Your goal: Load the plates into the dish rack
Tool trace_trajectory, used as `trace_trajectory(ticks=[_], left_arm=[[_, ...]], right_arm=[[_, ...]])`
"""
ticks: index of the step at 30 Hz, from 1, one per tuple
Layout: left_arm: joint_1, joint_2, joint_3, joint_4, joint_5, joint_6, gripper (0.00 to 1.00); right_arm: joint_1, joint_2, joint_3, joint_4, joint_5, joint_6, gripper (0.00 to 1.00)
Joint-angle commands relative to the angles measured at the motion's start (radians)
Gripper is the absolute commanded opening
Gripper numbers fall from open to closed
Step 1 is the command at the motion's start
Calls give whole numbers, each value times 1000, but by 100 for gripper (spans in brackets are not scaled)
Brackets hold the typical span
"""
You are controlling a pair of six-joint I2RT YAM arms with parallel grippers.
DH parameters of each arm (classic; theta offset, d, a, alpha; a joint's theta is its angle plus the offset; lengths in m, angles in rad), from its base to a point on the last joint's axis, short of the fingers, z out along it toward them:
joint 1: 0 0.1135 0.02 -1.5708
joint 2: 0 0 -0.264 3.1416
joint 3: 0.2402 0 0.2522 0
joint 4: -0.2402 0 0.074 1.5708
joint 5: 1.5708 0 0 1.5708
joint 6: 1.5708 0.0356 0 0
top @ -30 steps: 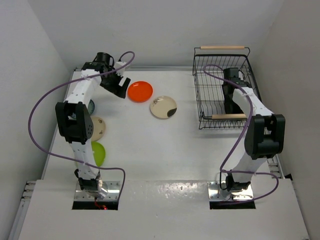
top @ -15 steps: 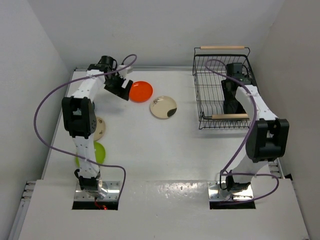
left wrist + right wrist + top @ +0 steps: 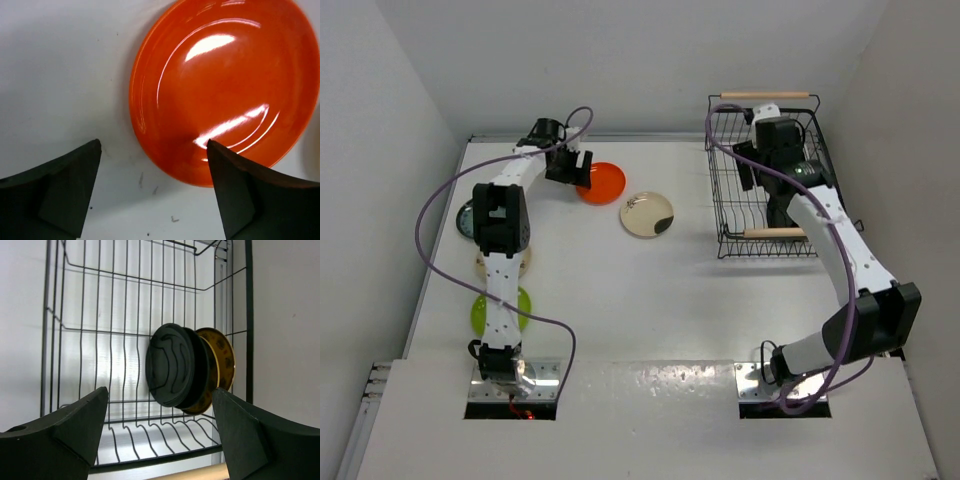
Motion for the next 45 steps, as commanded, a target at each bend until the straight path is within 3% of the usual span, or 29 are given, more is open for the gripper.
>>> trace_trajectory(ticks=[1, 6, 7, 9, 10, 11, 18, 23, 27, 29, 32, 36, 39, 44, 45], left_arm=[[-29, 34, 38, 33, -2, -63, 88], [-39, 67, -7, 33, 9, -53, 56], [-39, 68, -7, 33, 9, -53, 40], [-39, 68, -16, 33, 0, -53, 22], [-39, 68, -16, 33, -13, -53, 4], [-39, 55, -28, 33, -25, -53, 0], [3, -98, -56, 5, -7, 2, 0], [-11, -343, -91, -77, 174, 213, 0], [-54, -528, -184, -102, 344, 347, 0], [-78, -549, -174, -204, 457, 407, 0], [-100, -549, -123, -311, 590, 468, 0], [-121, -558, -111, -419, 648, 534, 0], [-121, -567, -102, -429, 658, 534, 0], [-121, -567, -82, -432, 667, 522, 0], [-121, -567, -82, -396, 644, 502, 0]], right_arm=[[24, -62, -34, 28, 5, 16, 83], [37, -97, -59, 45, 16, 16, 83], [43, -102, -57, 47, 15, 17, 83], [46, -106, -54, 50, 16, 17, 83], [52, -108, -54, 51, 16, 19, 83], [57, -111, -53, 51, 18, 19, 83], [128, -97, -54, 29, -70, 28, 83], [213, -36, -10, 1, -396, 61, 83], [253, 30, 15, 138, -628, 198, 87], [258, 68, 12, 263, -715, 267, 87], [264, 127, 13, 378, -761, 336, 88], [270, 202, 7, 449, -786, 413, 87], [270, 228, 4, 496, -826, 459, 71], [267, 211, -73, 581, -870, 523, 5], [261, 205, -80, 581, -867, 527, 0]])
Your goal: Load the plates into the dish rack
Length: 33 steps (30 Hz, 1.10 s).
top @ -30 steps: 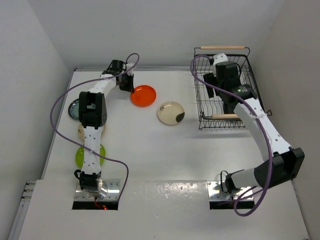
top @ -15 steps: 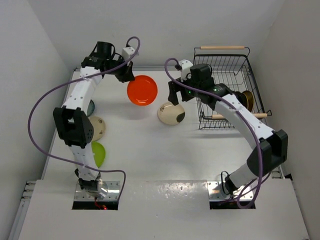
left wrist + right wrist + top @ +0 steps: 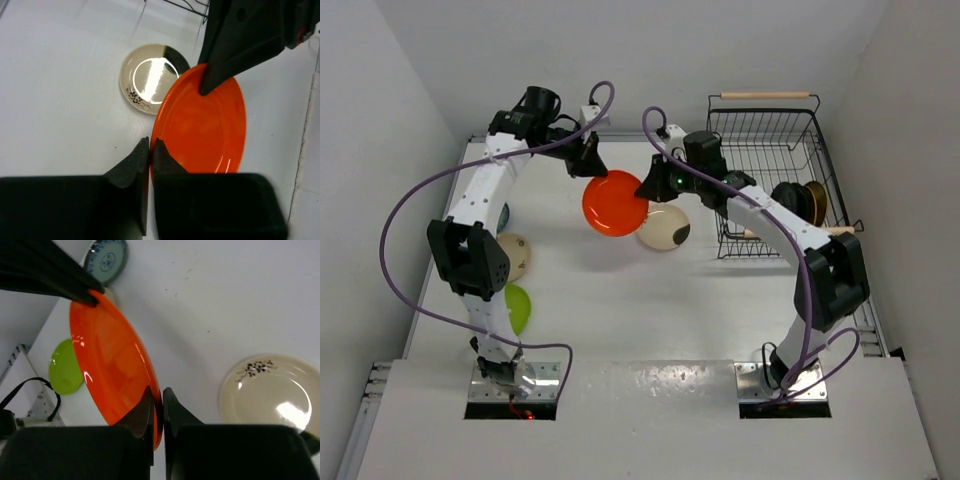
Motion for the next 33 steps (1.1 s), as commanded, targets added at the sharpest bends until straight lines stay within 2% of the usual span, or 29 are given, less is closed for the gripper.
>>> trace_trajectory(ticks=[1, 2, 3, 4, 5, 6, 8, 9, 12, 14, 15, 18, 23, 25, 33], left_arm=[[3, -10, 34, 21, 34, -35, 8], [3, -10, 34, 36, -6, -80, 24], [3, 2, 34, 47, -94, -97, 64], [3, 12, 51, 47, -148, -111, 78], [3, 30, 65, 47, -208, -146, 88], [12, 30, 80, 47, -327, -160, 100], [38, 42, 105, 67, -449, -210, 100], [52, 42, 115, 78, -572, -233, 100], [103, 42, 115, 127, -794, -304, 100], [131, 42, 82, 148, -854, -329, 100], [161, 42, 73, 162, -874, -353, 100], [215, 33, 31, 173, -917, -394, 100], [279, 24, -38, 205, -936, -404, 100], [310, 24, -70, 214, -936, -404, 100], [393, 6, -148, 233, -956, -395, 100]], right_arm=[[-5, -44, -22, 121, -5, 66, 0], [-11, -61, -35, 124, 1, 64, 0], [-22, -84, -40, 122, 10, 55, 0], [-28, -112, -40, 116, 60, 40, 0], [-39, -127, -16, 48, 91, 28, 0], [-45, -161, 4, 14, 217, -42, 0], [-56, -181, 96, -138, 377, -101, 0], [-60, -205, 121, -195, 557, -196, 0], [-105, -221, 222, -290, 732, -325, 0], [-149, -225, 263, -312, 852, -371, 0], [-157, -222, 264, -326, 927, -464, 0], [-212, -198, 224, -320, 1068, -575, 0], [-284, -149, 92, -310, 1093, -570, 0], [-288, -144, 10, -257, 1093, -568, 0], [-301, -77, -94, -156, 1163, -574, 0]])
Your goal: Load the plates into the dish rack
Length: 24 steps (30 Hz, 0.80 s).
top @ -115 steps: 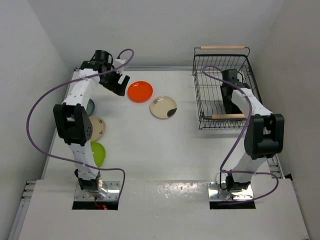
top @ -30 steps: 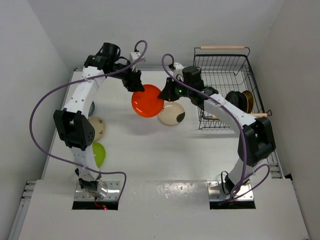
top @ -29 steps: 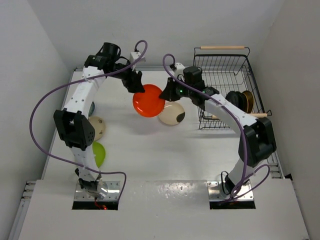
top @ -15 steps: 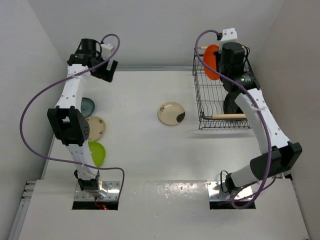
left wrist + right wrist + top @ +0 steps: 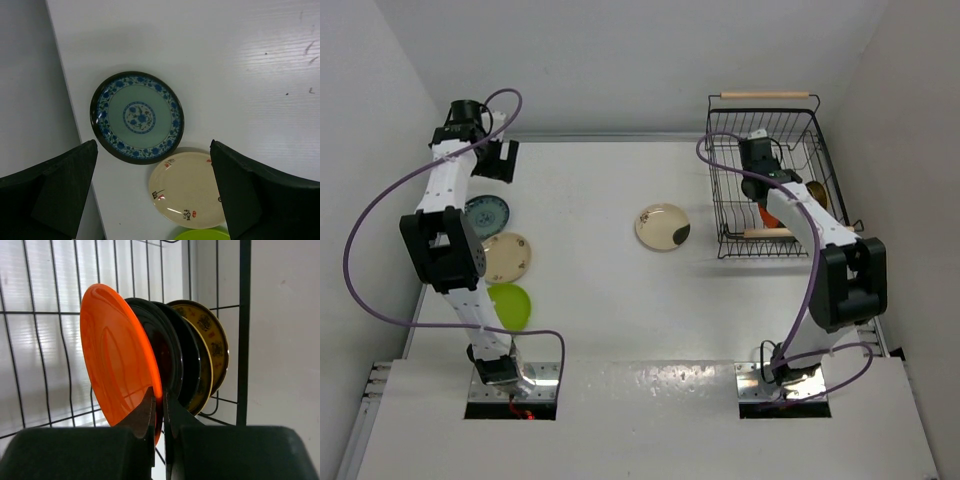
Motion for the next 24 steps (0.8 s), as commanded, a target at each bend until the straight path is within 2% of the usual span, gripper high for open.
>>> trace_trajectory(ticks=[1, 7, 10, 24], left_arm=[[37, -45, -18, 34, -21, -16, 100], [37, -65, -90, 53, -10, 4, 100], [37, -74, -102, 53, -1, 4, 100], [46, -74, -112, 53, 19, 22, 100]], right_arm=[[-5, -8, 2, 121, 95, -25, 0], [-6, -7, -16, 159, 147, -26, 0], [-6, -16, -39, 198, 113, -41, 0], [-25, 81, -73, 124, 72, 64, 0]])
